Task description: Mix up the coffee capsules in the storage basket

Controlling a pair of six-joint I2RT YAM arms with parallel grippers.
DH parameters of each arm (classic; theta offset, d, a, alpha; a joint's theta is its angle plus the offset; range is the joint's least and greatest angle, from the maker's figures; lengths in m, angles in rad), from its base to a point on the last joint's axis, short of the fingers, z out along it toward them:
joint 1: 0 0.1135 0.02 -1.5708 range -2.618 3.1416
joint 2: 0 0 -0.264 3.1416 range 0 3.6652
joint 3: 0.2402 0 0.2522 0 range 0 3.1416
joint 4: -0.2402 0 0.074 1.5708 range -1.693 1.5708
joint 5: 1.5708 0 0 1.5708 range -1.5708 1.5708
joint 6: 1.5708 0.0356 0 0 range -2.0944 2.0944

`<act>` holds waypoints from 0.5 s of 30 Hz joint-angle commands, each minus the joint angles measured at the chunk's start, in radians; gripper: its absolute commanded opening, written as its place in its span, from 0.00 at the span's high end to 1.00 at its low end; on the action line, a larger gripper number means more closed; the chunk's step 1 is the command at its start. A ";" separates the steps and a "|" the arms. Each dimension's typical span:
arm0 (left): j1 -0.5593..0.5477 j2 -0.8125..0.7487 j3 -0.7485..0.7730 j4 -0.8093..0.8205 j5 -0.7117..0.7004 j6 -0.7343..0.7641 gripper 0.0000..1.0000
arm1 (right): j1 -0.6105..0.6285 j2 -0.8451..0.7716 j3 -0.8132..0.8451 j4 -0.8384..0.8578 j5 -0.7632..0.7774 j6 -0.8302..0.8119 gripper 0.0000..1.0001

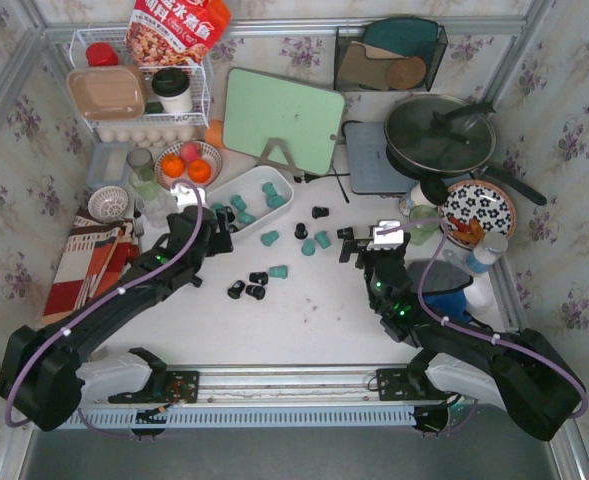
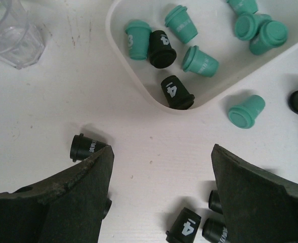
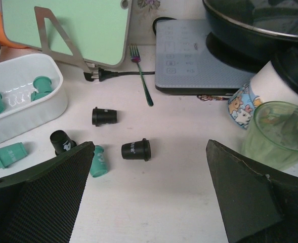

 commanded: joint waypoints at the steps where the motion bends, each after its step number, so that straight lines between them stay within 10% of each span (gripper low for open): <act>1: 0.001 -0.076 0.011 -0.149 -0.045 0.012 0.19 | 0.000 0.000 0.012 -0.032 0.023 0.031 0.00; 15: 0.037 -0.113 -0.033 -0.449 -0.238 -0.213 0.14 | -0.001 -0.047 -0.005 -0.038 0.088 0.026 0.00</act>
